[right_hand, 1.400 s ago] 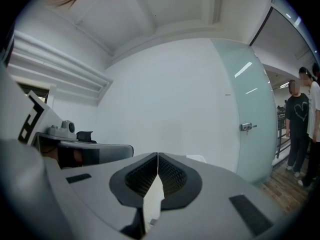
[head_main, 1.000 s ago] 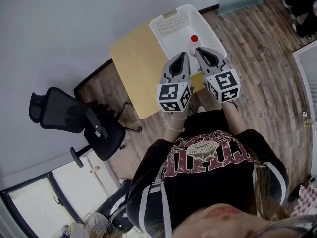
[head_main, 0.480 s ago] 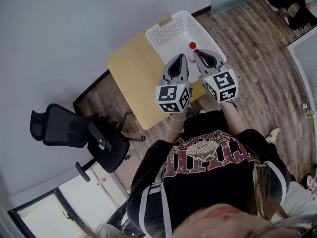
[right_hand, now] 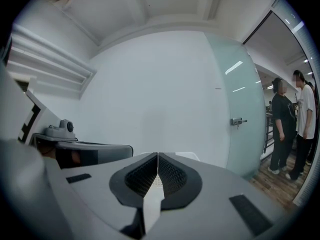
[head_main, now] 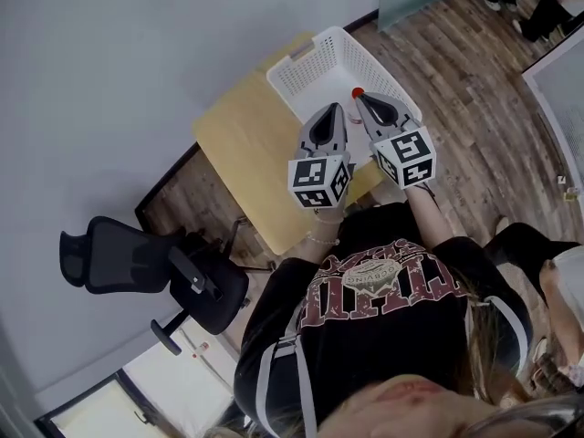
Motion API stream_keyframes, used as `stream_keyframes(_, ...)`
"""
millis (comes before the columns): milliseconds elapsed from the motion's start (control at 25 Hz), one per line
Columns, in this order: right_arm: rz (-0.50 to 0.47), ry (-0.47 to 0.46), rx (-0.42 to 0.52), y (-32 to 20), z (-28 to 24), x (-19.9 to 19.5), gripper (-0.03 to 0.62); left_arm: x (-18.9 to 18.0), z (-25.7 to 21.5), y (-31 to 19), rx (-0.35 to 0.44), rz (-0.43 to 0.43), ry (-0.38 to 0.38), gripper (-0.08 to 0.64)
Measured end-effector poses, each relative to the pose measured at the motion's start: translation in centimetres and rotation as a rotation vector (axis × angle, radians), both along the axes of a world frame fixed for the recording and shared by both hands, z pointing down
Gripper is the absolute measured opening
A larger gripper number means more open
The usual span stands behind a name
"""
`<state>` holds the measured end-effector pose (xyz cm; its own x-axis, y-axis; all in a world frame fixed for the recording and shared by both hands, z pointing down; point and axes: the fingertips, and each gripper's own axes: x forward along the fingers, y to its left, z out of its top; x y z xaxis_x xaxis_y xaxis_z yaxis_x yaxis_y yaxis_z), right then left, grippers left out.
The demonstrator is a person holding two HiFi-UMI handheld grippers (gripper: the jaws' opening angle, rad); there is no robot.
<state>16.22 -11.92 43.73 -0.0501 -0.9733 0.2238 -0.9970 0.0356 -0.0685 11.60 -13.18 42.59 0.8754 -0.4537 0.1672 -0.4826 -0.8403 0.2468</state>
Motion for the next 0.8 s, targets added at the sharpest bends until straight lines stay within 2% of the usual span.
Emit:
stream_keyframes(480, 0.064, 0.009, -0.078, -1.7, 3.4, 1.2, 0.018, 0.0, 2.0, -1.6, -0.032, 0.042, -0.009, 0.046)
stream_keyframes(800, 0.008, 0.025, -0.142, -2.4, 4.6, 2.9, 0.020, 0.6, 3.0, -2.1, -0.067, -0.021, -0.036, 0.046)
